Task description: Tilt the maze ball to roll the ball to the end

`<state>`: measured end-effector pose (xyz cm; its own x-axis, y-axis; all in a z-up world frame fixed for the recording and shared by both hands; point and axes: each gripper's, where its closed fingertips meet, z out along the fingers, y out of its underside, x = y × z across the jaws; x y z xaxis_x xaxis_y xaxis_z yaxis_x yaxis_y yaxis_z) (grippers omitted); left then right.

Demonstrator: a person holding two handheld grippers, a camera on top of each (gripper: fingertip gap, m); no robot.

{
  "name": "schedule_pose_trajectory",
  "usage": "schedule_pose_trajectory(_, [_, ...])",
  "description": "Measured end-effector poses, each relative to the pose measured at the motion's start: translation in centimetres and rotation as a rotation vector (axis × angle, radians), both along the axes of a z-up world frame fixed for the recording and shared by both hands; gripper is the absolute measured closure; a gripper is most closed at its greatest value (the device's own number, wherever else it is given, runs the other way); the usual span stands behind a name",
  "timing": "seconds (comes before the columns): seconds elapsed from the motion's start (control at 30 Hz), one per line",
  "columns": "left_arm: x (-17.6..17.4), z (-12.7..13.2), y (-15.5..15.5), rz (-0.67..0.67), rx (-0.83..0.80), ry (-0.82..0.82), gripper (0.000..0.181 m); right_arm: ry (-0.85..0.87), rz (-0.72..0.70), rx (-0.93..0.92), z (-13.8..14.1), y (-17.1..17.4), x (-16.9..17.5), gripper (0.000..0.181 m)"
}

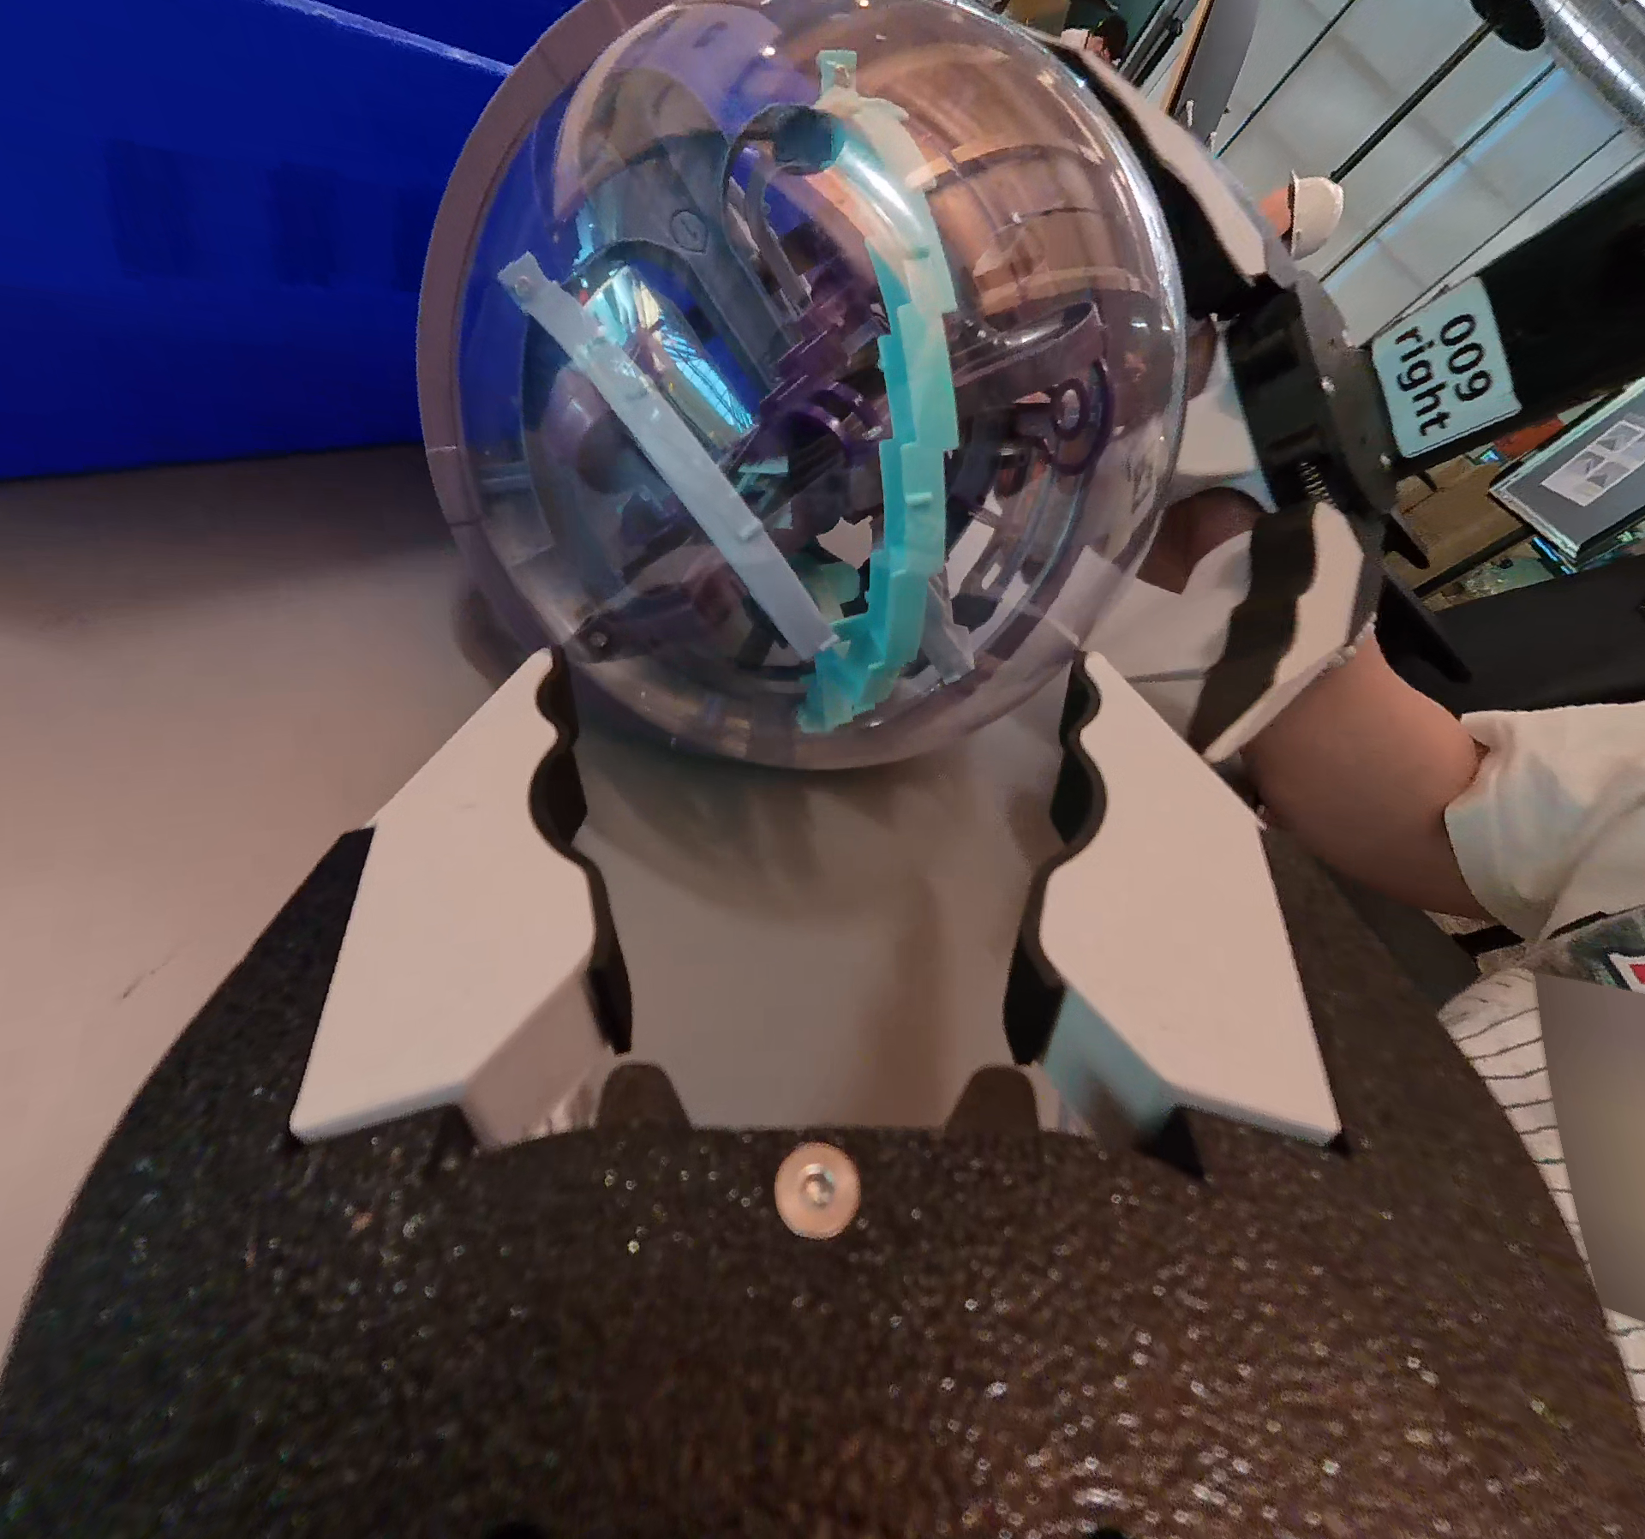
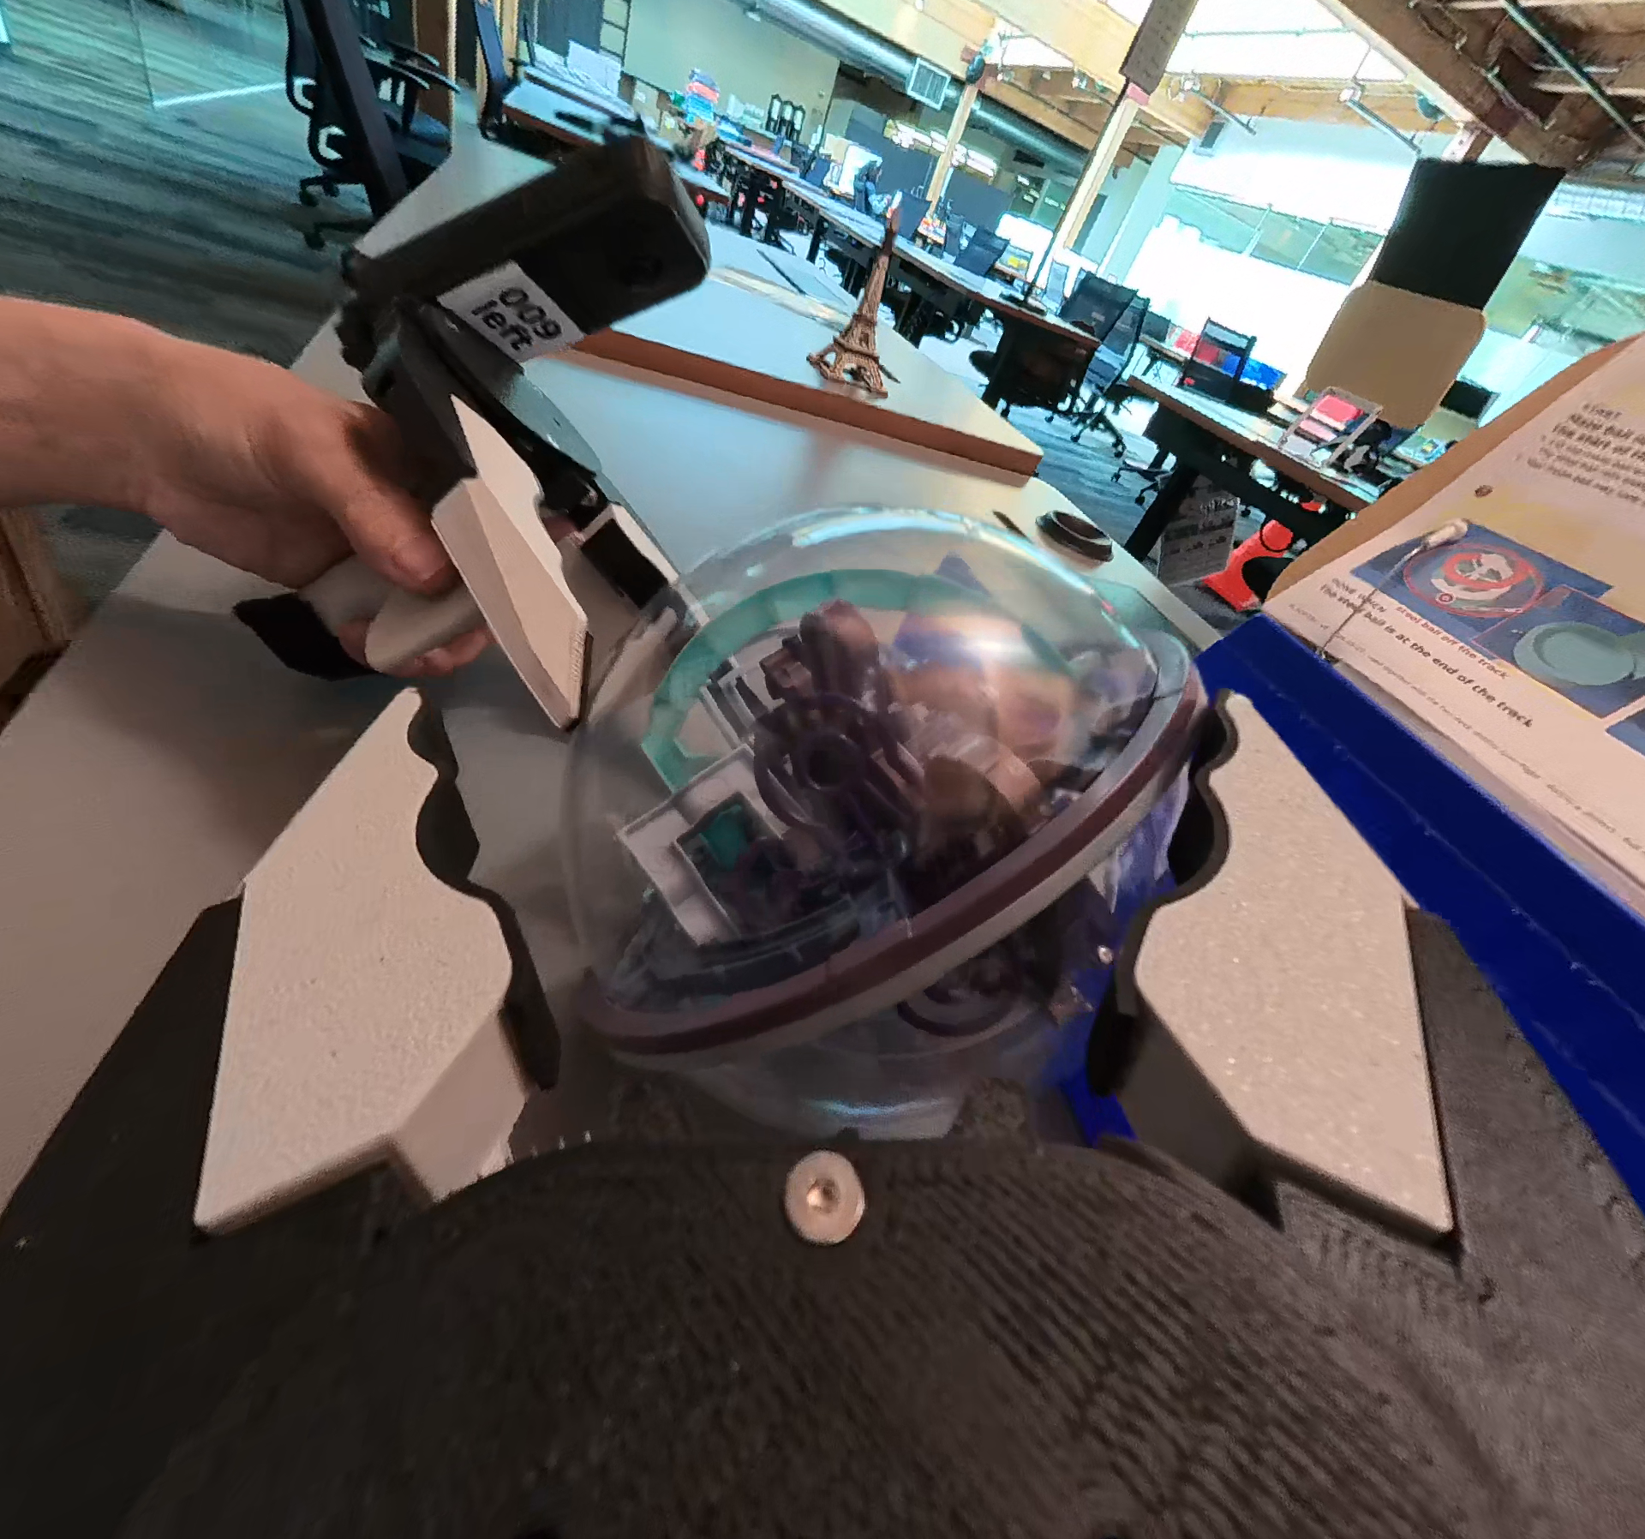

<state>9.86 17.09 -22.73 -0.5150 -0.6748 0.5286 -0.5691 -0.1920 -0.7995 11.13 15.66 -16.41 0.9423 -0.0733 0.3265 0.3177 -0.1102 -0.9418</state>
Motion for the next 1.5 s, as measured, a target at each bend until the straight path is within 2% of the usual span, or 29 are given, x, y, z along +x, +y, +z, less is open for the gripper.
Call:
schedule_pose_trajectory(0.1, [0.1, 0.1, -0.1, -0.002, 0.003, -0.003, 0.076, 0.005, 0.023, 0.044, 1.4, -0.8, -0.7, 0.036])
schedule_pose_trajectory(0.2, [0.1, 0.2, -0.3, -0.009, 0.000, -0.003, 0.077, -0.024, -0.078, 0.055, 1.7, -1.4, 0.7, 0.037])
schedule_pose_trajectory(0.3, [0.0, 0.2, -0.2, -0.013, 0.001, 0.000, 0.078, -0.071, -0.195, 0.009, 0.3, -1.6, 2.3, 0.034])
schedule_pose_trajectory(0.33, [0.0, 0.2, -0.2, -0.013, 0.001, 0.000, 0.078, -0.069, -0.203, -0.015, -0.4, -1.2, 2.5, 0.029])
schedule_pose_trajectory(0.43, [0.0, 0.2, -0.1, -0.023, 0.009, 0.003, 0.079, -0.083, -0.178, -0.098, -2.4, -0.2, 2.1, 0.029])
schedule_pose_trajectory(0.6, [-0.3, 0.9, 0.7, -0.054, 0.039, -0.027, 0.077, -0.142, -0.185, -0.142, -2.7, 0.3, 2.1, 0.026])
schedule_pose_trajectory(0.7, [-0.1, 2.1, 2.0, -0.052, 0.143, -0.087, 0.075, -0.163, -0.190, -0.143, -2.7, 0.5, 2.0, 0.027])
schedule_pose_trajectory(0.8, [0.6, 3.6, 3.0, -0.054, 0.273, -0.151, 0.062, -0.191, -0.201, -0.145, -2.7, 0.5, 1.9, 0.027])
schedule_pose_trajectory(1.0, [2.3, 6.0, 2.3, -0.227, 0.438, -0.324, 0.058, -0.268, -0.215, -0.191, -3.3, 0.4, 1.9, 0.027])
schedule_pose_trajectory(1.2, [3.0, 5.7, 1.2, -0.449, 0.506, -0.472, 0.058, -0.307, -0.220, -0.201, -3.3, 0.5, 1.6, 0.027])
schedule_pose_trajectory(1.33, [4.1, 5.3, 1.0, -0.478, 0.504, -0.428, 0.041, -0.308, -0.222, -0.202, -3.4, 0.5, 1.6, 0.027])
schedule_pose_trajectory(1.5, [4.0, 3.9, 0.4, -0.612, 0.577, -0.408, 0.035, -0.314, -0.220, -0.200, -3.3, 0.6, 1.5, 0.027])
